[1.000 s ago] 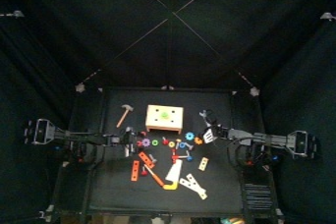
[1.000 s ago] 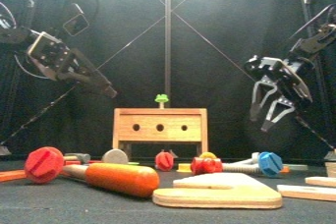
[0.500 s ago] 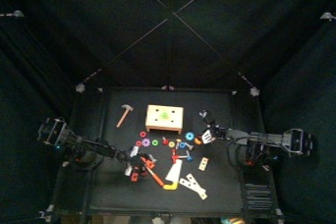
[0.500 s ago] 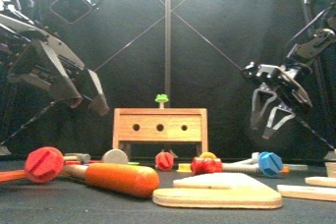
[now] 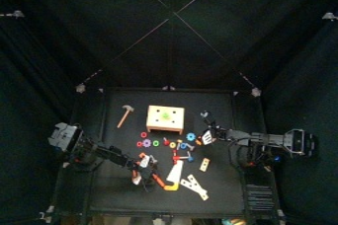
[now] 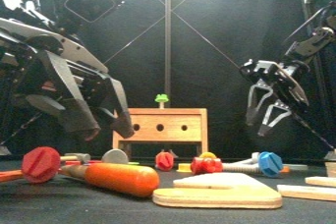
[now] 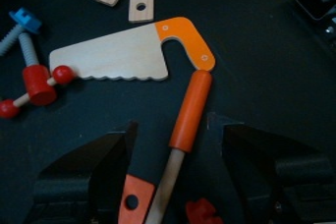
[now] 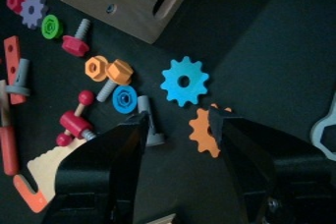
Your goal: Grab nail file
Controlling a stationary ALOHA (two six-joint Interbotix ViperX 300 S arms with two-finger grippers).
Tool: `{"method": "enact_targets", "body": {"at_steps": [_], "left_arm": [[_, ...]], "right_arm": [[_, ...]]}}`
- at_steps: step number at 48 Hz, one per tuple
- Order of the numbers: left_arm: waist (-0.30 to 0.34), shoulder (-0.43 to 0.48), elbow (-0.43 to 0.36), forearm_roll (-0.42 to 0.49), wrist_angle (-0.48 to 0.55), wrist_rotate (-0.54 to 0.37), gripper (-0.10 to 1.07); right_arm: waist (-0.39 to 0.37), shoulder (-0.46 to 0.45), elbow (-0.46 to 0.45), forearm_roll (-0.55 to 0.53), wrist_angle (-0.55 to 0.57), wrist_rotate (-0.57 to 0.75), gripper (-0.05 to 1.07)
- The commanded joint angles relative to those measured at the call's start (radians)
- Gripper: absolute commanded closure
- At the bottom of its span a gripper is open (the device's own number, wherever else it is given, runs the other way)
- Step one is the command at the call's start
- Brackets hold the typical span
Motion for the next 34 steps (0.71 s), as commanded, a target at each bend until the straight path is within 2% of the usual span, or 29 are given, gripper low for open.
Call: {"method": "enact_targets", "body": {"at_steps": [1, 11, 24, 34], "left_arm": [[0.002, 0.021, -0.051, 0.023, 0.021, -0.005, 0.04], [0.0, 0.094, -0.107, 0.026, 0.083, -0.003, 0.05], [0.0, 0.115, -0.129, 0.023, 0.147, -0.005, 0.07], [-0.002, 0.114, -0.132, 0.026, 0.169, -0.003, 0.23]], "right_arm": [[0.005, -0.005, -0.021, 0.0, -0.011, -0.002, 0.16], [0.011, -0.003, -0.02, -0.006, -0.023, -0.002, 0.16], [0.011, 0.011, -0.017, -0.006, -0.023, -0.002, 0.16], [0.012, 0.038, -0.023, -0.006, -0.023, -0.003, 0.16]]}}
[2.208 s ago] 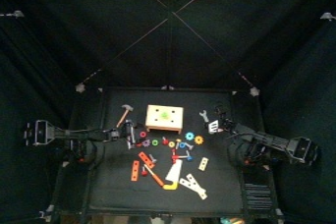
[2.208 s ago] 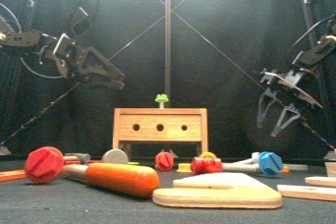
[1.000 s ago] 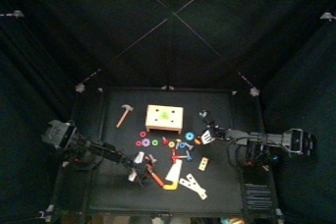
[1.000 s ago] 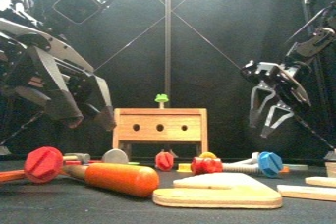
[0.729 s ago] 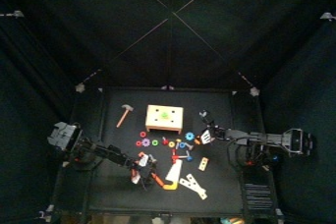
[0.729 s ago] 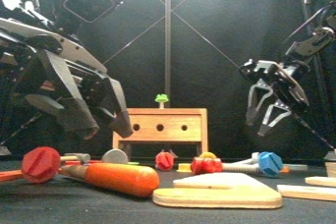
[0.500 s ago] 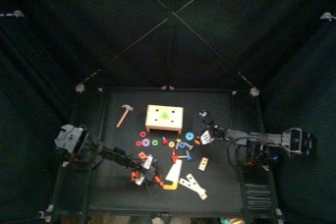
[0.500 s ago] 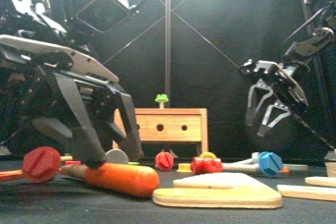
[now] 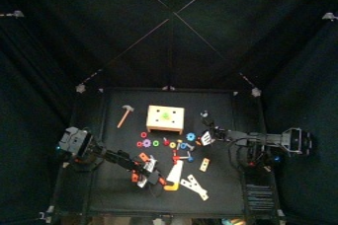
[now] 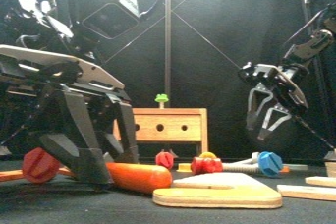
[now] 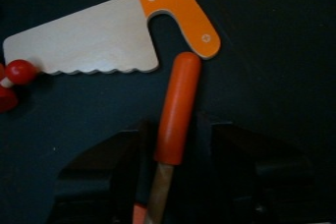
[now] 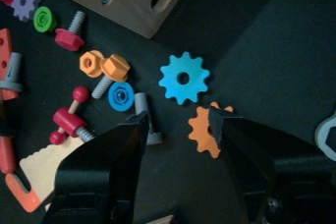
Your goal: Grab nail file
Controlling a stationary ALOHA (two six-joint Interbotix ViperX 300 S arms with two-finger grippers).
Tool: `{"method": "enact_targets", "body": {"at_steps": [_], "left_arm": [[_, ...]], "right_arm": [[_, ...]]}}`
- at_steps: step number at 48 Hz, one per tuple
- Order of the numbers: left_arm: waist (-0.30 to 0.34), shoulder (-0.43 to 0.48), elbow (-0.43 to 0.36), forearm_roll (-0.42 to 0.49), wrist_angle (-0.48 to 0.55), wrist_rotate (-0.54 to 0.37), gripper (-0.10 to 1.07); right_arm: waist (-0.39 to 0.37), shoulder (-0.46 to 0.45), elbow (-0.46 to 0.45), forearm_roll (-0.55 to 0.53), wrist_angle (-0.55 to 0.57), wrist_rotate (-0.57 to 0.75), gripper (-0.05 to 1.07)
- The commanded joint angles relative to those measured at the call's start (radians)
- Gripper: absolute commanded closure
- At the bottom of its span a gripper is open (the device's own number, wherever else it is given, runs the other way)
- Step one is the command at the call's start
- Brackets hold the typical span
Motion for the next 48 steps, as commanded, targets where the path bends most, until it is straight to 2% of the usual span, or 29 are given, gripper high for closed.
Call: {"method": "enact_targets", "body": {"at_steps": [1, 6, 11, 25, 35, 48], "left_arm": [[0.003, -0.008, -0.017, 0.002, 0.003, 0.002, 0.25], [0.003, -0.014, -0.023, 0.003, 0.003, 0.002, 0.37], [0.008, -0.023, -0.023, 0.003, 0.003, 0.002, 0.43], [0.015, -0.112, -0.008, 0.003, 0.003, 0.003, 0.43], [0.064, -0.167, 0.012, 0.009, -0.015, 0.003, 0.43], [0.121, -0.175, 0.014, 0.049, -0.046, 0.005, 0.44]], "right_arm": [[0.003, 0.003, -0.023, -0.002, -0.008, -0.002, 0.16], [0.003, 0.015, -0.023, -0.003, -0.008, -0.002, 0.16], [0.002, 0.017, -0.026, -0.003, -0.008, -0.002, 0.16], [0.011, 0.017, -0.046, -0.003, -0.008, -0.002, 0.16], [0.021, 0.025, -0.066, -0.003, -0.008, -0.002, 0.16], [0.074, 0.026, -0.084, -0.02, -0.008, -0.003, 0.16]]}}
